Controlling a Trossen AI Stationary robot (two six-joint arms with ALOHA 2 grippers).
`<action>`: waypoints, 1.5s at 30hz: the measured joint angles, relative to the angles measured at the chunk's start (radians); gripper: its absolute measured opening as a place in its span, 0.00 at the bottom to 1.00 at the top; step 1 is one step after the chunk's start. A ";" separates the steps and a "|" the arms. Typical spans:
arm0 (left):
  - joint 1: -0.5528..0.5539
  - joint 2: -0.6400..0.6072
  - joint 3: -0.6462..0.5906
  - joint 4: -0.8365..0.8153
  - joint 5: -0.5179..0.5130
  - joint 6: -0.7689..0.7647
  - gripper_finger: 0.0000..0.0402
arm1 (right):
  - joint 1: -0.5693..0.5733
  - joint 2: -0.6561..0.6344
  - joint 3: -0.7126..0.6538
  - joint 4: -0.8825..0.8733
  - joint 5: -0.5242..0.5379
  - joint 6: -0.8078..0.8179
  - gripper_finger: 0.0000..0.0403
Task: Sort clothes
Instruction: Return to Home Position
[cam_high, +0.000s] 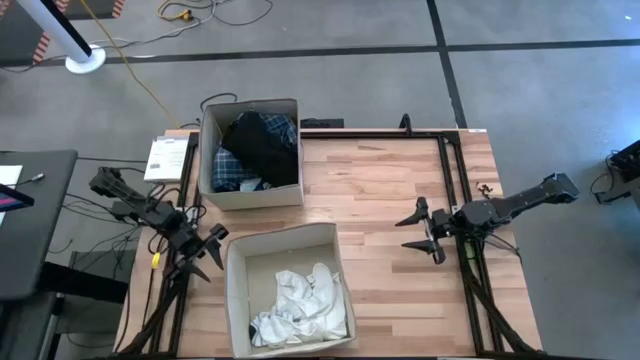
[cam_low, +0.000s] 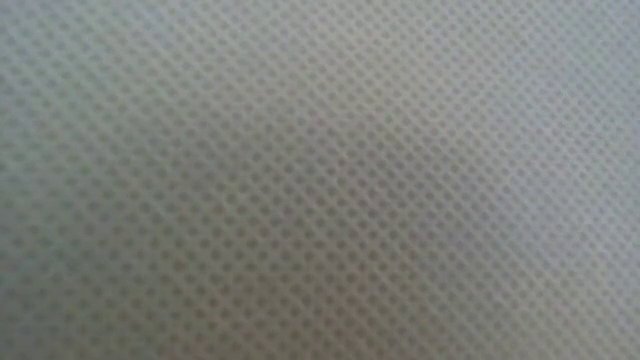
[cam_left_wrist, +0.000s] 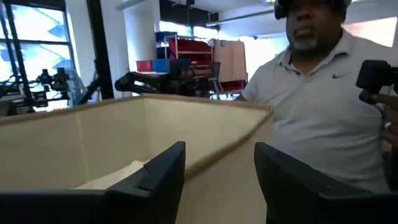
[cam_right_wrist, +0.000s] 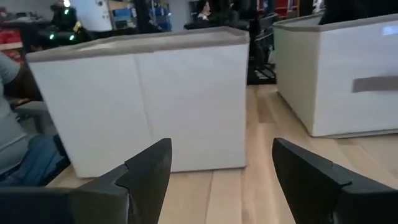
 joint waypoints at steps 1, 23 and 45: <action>0.000 0.000 -0.012 0.009 0.006 0.006 0.46 | -0.008 -0.023 -0.006 -0.023 0.000 0.005 0.72; 0.000 0.000 -0.061 -0.070 -0.022 -0.028 0.39 | -0.201 -0.192 -0.008 -0.126 -0.042 0.010 0.72; 0.000 0.001 -0.062 -0.129 -0.023 -0.147 0.39 | -0.212 -0.192 -0.009 -0.129 -0.041 0.007 0.72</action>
